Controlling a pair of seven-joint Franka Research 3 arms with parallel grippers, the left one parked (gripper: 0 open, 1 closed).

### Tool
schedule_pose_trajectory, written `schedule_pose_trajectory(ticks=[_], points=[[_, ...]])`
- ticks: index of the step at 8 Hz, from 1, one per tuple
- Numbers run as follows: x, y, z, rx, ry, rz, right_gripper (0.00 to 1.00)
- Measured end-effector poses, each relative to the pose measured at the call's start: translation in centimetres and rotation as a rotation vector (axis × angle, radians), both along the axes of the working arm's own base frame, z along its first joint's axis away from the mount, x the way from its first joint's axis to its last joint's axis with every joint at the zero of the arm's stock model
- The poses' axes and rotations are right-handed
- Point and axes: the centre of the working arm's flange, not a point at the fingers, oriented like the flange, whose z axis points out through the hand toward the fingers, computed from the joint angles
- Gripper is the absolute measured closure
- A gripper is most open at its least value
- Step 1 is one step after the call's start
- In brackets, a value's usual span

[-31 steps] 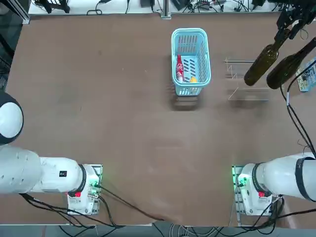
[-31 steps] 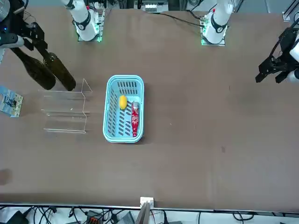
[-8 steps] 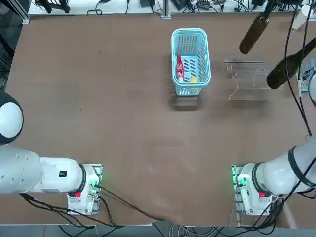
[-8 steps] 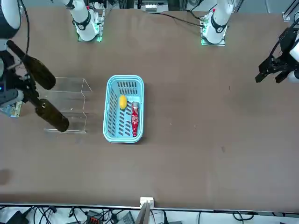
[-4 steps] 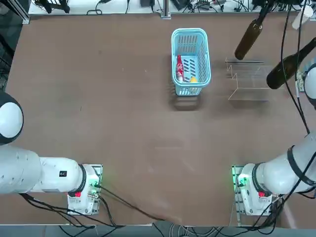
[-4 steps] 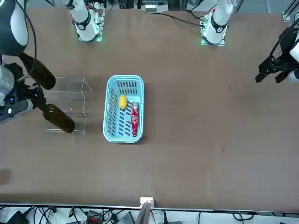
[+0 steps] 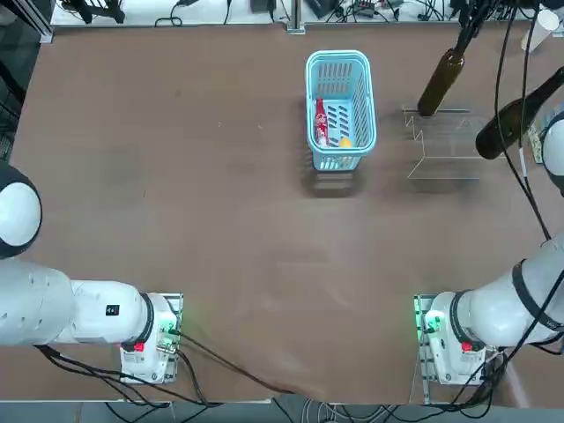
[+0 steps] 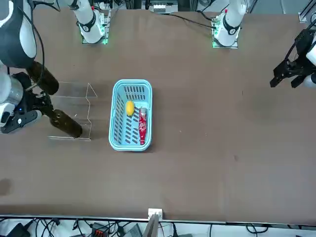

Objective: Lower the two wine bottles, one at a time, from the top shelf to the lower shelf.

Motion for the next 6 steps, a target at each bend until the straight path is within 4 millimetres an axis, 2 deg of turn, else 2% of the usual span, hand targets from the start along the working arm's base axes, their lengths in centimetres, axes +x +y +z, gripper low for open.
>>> schedule_pose_trajectory(ticks=[3, 6], points=[[-0.21, 0.19, -1.08, -0.003, 0.017, -0.014, 0.62], [-0.26, 0.33, -1.16, -0.004, 0.016, -0.023, 0.61]])
